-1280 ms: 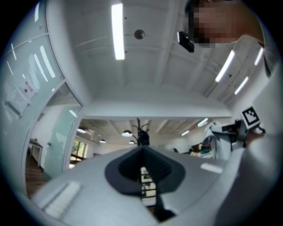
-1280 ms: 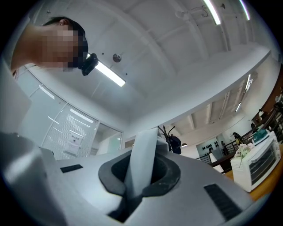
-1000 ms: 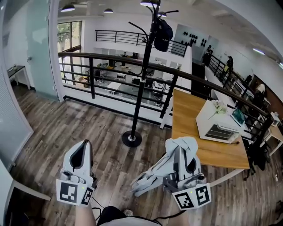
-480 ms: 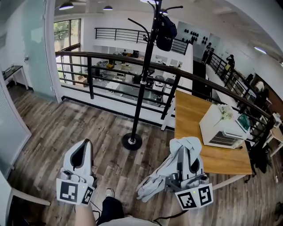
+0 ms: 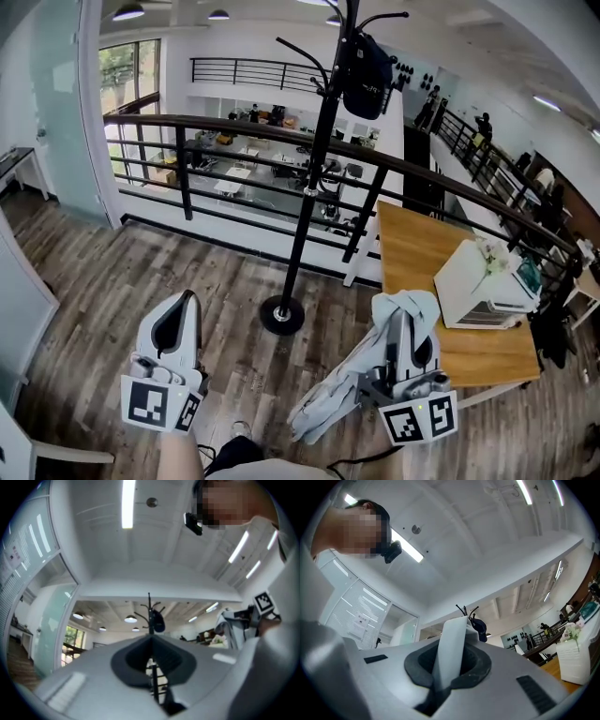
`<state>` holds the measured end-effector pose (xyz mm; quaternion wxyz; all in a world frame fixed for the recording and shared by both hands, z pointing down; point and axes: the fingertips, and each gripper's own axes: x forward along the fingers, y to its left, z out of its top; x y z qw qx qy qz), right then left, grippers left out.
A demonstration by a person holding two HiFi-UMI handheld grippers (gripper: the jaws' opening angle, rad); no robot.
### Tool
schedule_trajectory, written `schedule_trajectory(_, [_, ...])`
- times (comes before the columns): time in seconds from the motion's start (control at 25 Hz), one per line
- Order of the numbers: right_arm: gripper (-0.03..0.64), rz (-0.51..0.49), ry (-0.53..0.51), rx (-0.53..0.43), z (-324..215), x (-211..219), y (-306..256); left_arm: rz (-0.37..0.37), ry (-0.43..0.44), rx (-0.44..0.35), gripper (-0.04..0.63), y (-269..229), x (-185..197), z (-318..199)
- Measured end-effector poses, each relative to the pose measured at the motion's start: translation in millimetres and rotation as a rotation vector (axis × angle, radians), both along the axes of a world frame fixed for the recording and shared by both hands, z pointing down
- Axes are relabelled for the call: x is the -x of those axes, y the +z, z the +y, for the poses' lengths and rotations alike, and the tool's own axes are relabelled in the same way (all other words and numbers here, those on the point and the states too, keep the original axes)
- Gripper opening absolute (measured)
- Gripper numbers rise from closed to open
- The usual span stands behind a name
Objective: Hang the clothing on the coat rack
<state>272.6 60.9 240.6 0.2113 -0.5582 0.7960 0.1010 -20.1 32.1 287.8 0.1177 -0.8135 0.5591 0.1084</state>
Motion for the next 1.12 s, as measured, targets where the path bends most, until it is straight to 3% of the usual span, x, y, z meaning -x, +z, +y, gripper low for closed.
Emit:
schedule_trajectory(0.64, [0.007, 0.008, 0.065, -0.008, -101, 79, -2, 0.025, 0.066, 0.011, 0.007, 10, 81, -120])
schedule_trajectory(1.12, [0.006, 0.023, 0.075, 0.018, -177, 93, 6, 0.045, 0.073, 0.077, 0.006, 39, 98, -194])
